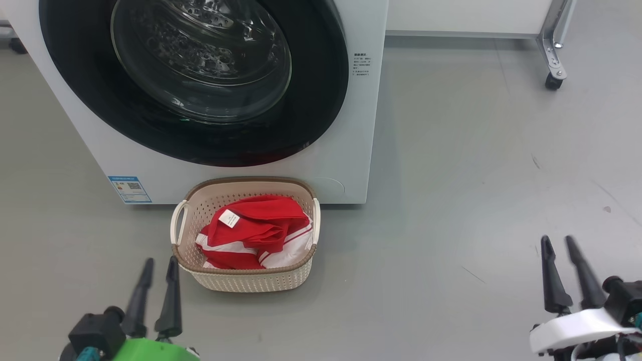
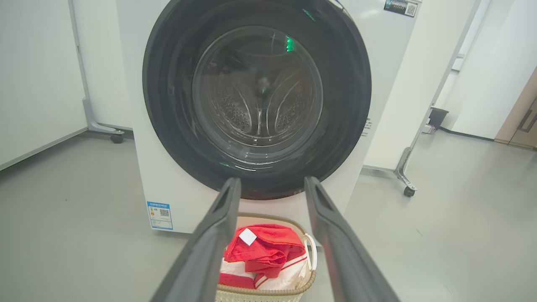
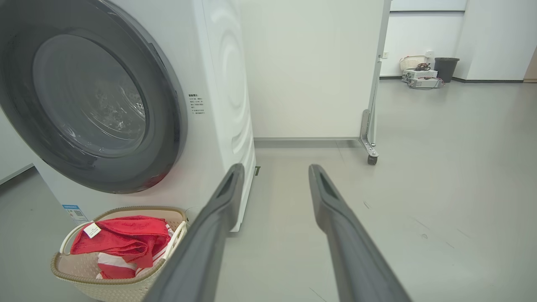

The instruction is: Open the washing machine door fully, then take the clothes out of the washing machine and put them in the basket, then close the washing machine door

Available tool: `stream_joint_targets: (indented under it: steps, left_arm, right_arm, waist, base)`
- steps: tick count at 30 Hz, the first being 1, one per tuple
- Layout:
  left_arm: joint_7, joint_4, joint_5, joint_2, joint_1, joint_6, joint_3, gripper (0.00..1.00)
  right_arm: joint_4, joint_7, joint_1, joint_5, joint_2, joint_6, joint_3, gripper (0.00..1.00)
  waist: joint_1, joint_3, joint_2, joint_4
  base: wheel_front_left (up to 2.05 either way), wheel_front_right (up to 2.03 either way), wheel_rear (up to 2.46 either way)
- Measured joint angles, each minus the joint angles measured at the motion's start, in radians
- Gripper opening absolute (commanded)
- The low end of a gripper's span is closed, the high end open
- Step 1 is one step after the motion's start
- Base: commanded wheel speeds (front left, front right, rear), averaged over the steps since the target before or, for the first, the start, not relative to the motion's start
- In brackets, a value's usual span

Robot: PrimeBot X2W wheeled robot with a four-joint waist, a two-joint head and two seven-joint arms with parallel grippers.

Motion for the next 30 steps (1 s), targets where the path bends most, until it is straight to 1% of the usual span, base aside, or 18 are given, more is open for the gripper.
stream_joint_targets:
  steps: [4, 7, 11, 17, 27, 30]
  left_arm:
    - [0.000, 0.043, 0.000, -0.013, 0.018, 0.001, -0.007, 0.00]
    - [0.000, 0.044, -0.020, -0.014, 0.026, 0.001, -0.011, 0.00]
    - [0.001, 0.038, -0.068, -0.014, 0.027, 0.001, -0.017, 0.00]
    - [0.020, 0.035, -0.179, -0.014, 0.027, 0.001, -0.011, 0.00]
    - [0.053, 0.036, -0.285, -0.012, 0.026, 0.001, 0.000, 0.00]
    - [0.062, 0.037, -0.322, -0.008, 0.025, 0.001, 0.003, 0.00]
  right_arm:
    - [0.043, 0.000, 0.021, 0.001, 0.029, 0.000, 0.007, 0.00]
    - [0.051, 0.011, 0.023, 0.020, 0.033, 0.001, 0.005, 0.00]
    - [0.062, 0.028, 0.019, 0.067, 0.035, 0.002, -0.007, 0.00]
    - [0.075, 0.055, 0.008, 0.181, 0.040, 0.009, -0.020, 0.00]
    - [0.083, 0.091, -0.010, 0.291, 0.049, 0.011, -0.033, 0.00]
    - [0.087, 0.106, -0.013, 0.326, 0.053, 0.019, -0.038, 0.00]
  waist:
    - [0.0000, 0.000, 0.0000, 0.000]
    - [0.0000, 0.000, 0.0000, -0.001]
    - [0.0000, 0.000, 0.0000, -0.003]
    - [0.0000, 0.000, 0.0000, -0.006]
    - [0.0001, -0.001, 0.0000, -0.010]
    - [0.0000, -0.001, 0.0000, -0.011]
  base:
    - [0.00, 0.00, 0.00]
    - [0.00, 0.00, 0.00]
    - [0.00, 0.00, 0.00]
    - [0.00, 0.00, 0.00]
    - [0.00, 0.00, 0.00]
    - [0.00, 0.00, 0.00]
